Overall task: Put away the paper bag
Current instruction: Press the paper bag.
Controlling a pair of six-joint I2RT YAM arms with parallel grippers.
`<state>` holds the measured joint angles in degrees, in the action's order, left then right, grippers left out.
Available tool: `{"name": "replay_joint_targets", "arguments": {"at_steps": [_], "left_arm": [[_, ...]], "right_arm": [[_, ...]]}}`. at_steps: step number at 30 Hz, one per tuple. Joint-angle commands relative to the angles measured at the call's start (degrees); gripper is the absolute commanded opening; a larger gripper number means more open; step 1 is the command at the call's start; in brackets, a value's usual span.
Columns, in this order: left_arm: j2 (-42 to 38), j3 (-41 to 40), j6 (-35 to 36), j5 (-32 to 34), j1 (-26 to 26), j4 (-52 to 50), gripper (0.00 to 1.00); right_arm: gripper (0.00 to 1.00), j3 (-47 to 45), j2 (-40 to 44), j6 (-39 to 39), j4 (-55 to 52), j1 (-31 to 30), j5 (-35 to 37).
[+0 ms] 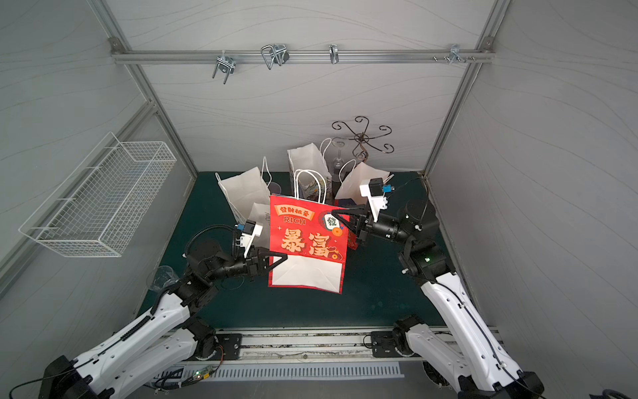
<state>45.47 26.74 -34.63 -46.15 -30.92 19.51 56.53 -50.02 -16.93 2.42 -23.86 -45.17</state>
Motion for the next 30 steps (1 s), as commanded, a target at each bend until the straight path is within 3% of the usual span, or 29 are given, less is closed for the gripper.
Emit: {"name": "replay_joint_targets", "arguments": {"at_steps": [1,2,4,6,8,14,21,26,30], "left_arm": [[-0.82,0.24,0.19,-0.88,-0.26,3.32,0.00],[-1.15,0.24,0.18,-0.49,-0.20,4.08,0.00],[-1.93,0.75,0.66,0.66,-0.20,4.19,0.00],[-2.54,1.81,1.60,2.03,-0.25,4.17,0.00],[-2.56,3.26,2.63,2.64,-0.32,4.20,0.00],[-1.20,8.60,6.00,2.12,-0.63,4.22,0.00],[-0.02,10.41,5.93,1.61,-0.82,7.61,0.00],[0.15,10.79,3.58,1.13,-1.10,10.75,0.00],[0.61,10.40,1.58,-0.03,-1.28,12.11,0.00]], "right_arm": [[0.10,1.27,2.50,2.88,-1.19,0.46,1.29],[0.32,2.00,3.47,5.56,-4.91,0.84,2.62],[0.63,2.62,6.12,10.58,-10.62,1.90,6.10],[0.80,1.95,9.35,13.90,-14.61,2.64,8.87],[0.87,0.99,11.69,16.05,-19.17,2.93,9.68],[0.95,-1.92,13.90,14.40,-30.25,2.94,6.44],[0.99,-1.78,9.66,14.49,-37.21,2.94,1.90],[0.96,-3.72,8.01,10.44,-28.39,2.77,-9.45],[0.86,-4.59,7.55,6.65,-17.99,2.24,-10.68]]}}
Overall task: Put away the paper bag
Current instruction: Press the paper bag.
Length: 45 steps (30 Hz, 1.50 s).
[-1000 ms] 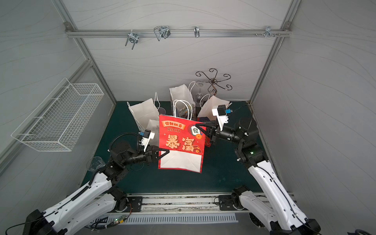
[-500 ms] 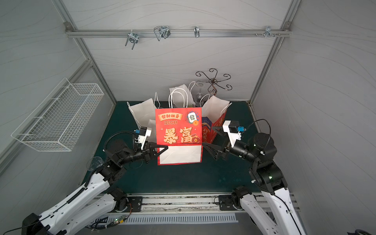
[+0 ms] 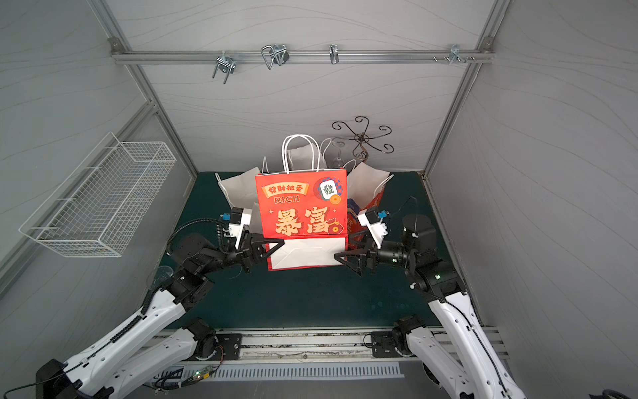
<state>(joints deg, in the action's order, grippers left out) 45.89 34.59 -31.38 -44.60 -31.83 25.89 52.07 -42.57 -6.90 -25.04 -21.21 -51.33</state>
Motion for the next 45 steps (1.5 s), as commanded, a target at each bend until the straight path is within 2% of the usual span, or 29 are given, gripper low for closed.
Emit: {"name": "replay_joint_targets", "arguments": {"at_steps": [1,3,8,15,18,22,25,27,29,31,35,37,39,42,45], "left_arm": [[0.41,2.34,-2.37,-1.75,-0.41,6.46,0.00],[0.85,1.77,-4.12,-1.86,-0.64,8.57,0.00],[1.44,0.84,-6.50,-0.68,-1.16,11.59,0.00],[1.27,0.00,-7.36,0.21,-1.26,11.44,0.01],[0.62,-0.79,-7.65,1.95,-1.22,12.31,0.20],[-0.55,-0.78,-7.33,4.90,-1.22,13.42,0.36],[-1.12,-0.17,-6.51,6.04,-1.21,13.08,0.33],[-1.25,-0.14,-6.50,6.58,-1.21,13.15,0.23],[-1.22,-0.22,-6.48,6.63,-1.21,13.18,0.08],[-1.24,-0.40,-6.65,6.79,-1.21,13.40,0.00],[-1.37,-0.27,-7.00,7.46,-1.29,13.58,0.00],[-1.59,0.17,-6.77,8.35,-1.23,12.93,0.20],[-1.97,1.07,-5.62,9.15,-1.26,10.67,0.31],[-3.00,2.22,-2.82,11.02,-1.21,7.00,0.32],[-3.93,2.59,-1.16,13.75,-1.27,5.82,0.20]], "right_arm": [[0.82,-0.06,-0.34,-3.84,11.39,-0.67,-4.43],[0.74,0.37,-1.54,-4.17,13.66,-1.17,-4.51],[0.49,1.53,-4.62,-5.49,17.23,-2.64,-5.44],[0.00,1.54,-5.44,-5.94,19.49,-3.33,-5.15],[0.00,1.34,-4.91,-5.13,18.64,-3.31,-5.06],[0.00,1.03,-4.72,-2.80,14.05,-3.31,-6.55],[0.00,0.77,-5.07,-1.62,10.91,-3.31,-9.13],[0.00,0.50,-5.22,-1.73,9.98,-3.31,-10.18],[0.00,0.33,-5.09,-1.72,9.45,-3.31,-10.51],[0.00,0.31,-4.95,-1.59,9.16,-3.30,-10.60],[0.00,0.40,-5.13,-1.04,7.89,-3.23,-10.55],[0.00,0.44,-5.16,-0.38,6.76,-3.22,-10.59],[0.00,0.40,-5.16,0.07,5.67,-3.22,-10.71],[0.00,0.35,-5.07,0.47,4.12,-3.29,-11.36],[0.00,0.13,-4.93,0.95,2.45,-3.22,-12.21]]}}
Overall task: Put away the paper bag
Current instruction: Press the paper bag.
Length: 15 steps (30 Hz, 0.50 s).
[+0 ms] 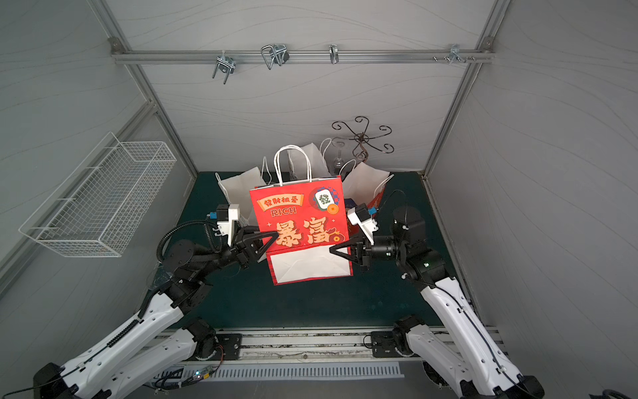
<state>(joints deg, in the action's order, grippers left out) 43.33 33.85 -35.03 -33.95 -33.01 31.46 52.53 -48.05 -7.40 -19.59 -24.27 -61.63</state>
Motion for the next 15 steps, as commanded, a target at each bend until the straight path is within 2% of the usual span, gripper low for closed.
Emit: {"name": "replay_joint_targets", "arguments": {"at_steps": [1,4,7,9,11,13,15], "left_arm": [[-1.60,3.47,2.66,3.85,-0.03,-0.02,0.14],[-1.64,3.99,2.69,4.26,-0.03,0.06,0.03],[-1.41,4.35,2.42,4.24,-0.03,0.49,0.01],[-1.28,4.61,2.16,4.24,-0.04,0.94,0.09],[-1.10,5.06,1.90,4.55,-0.06,1.39,0.23],[-0.88,5.60,1.73,5.10,-0.02,1.74,0.27],[-0.72,6.09,1.33,6.12,-0.07,2.43,0.27]], "right_arm": [[0.00,-0.41,0.60,1.74,-3.64,-0.16,-2.08],[0.00,-0.41,0.65,2.54,-5.26,-0.16,-2.29],[0.00,-0.67,0.83,2.65,-5.63,-0.16,-2.45],[0.00,-0.77,0.91,2.71,-5.92,-0.16,-2.53],[0.00,-0.84,0.92,2.95,-6.43,-0.16,-2.80],[0.00,-0.98,0.86,3.34,-7.14,-0.16,-3.12],[0.00,-1.20,0.86,3.61,-7.72,-0.16,-3.56]]}}
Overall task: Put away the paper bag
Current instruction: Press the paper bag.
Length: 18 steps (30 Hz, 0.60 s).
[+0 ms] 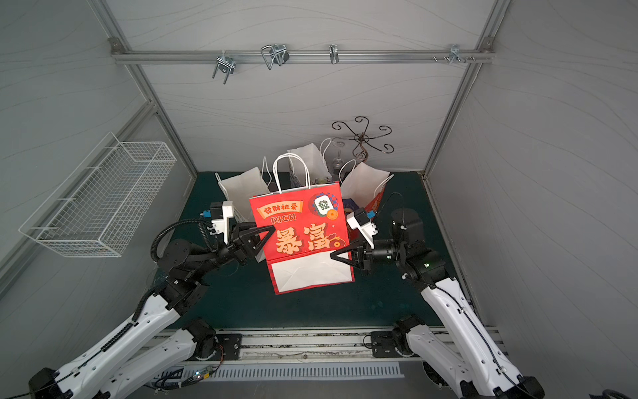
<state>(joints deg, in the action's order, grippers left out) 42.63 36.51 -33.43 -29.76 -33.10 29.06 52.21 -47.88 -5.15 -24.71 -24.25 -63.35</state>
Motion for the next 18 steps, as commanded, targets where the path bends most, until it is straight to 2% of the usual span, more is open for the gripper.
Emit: {"name": "replay_joint_targets", "arguments": {"at_steps": [1,6,7,10,12,13,15,18], "left_arm": [[-0.01,3.63,-0.50,2.33,0.01,5.25,0.26],[0.69,4.60,-1.53,3.22,0.00,7.32,0.01],[0.94,4.94,-1.64,3.02,0.04,7.35,0.00],[1.54,5.90,-1.99,2.11,0.02,7.33,0.02],[1.65,6.27,-2.10,2.38,0.02,7.50,0.22],[1.63,6.44,-1.99,2.64,0.05,7.45,0.29],[1.62,6.76,-1.82,3.36,0.05,7.37,0.31],[1.61,7.62,-1.63,3.90,0.06,7.19,0.25]], "right_arm": [[0.00,-1.03,0.68,1.51,-3.00,-0.19,-2.07],[0.00,-1.49,0.85,1.78,-3.86,-0.18,-2.32],[0.00,-1.58,0.96,1.84,-4.00,-0.18,-2.30],[0.00,-1.74,1.13,2.06,-4.29,-0.21,-2.30],[0.00,-2.01,1.16,2.28,-4.59,-0.23,-2.28],[0.00,-2.14,1.09,2.47,-4.76,-0.18,-2.35],[0.00,-2.28,1.06,2.51,-4.87,-0.18,-2.48],[0.00,-2.59,1.07,2.57,-4.91,-0.17,-2.65]]}}
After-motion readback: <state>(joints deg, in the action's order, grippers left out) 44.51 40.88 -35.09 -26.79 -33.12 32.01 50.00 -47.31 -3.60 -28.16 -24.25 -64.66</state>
